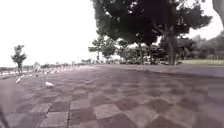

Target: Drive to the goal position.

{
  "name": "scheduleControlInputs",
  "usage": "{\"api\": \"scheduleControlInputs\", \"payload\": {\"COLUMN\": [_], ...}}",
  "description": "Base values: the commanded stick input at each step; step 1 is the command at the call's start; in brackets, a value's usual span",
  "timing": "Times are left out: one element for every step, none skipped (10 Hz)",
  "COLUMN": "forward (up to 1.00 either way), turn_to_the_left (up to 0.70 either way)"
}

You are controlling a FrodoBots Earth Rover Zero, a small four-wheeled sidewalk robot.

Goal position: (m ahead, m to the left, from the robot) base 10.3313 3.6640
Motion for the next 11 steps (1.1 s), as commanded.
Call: {"api": "scheduleControlInputs", "payload": {"forward": [1.00,1.00,1.00,1.00,1.00,1.00,1.00,1.00,1.00,1.00,1.00], "turn_to_the_left": [0.00,0.19,0.38,0.00,0.00,0.00,0.00,0.00,0.00,0.00,0.00]}}
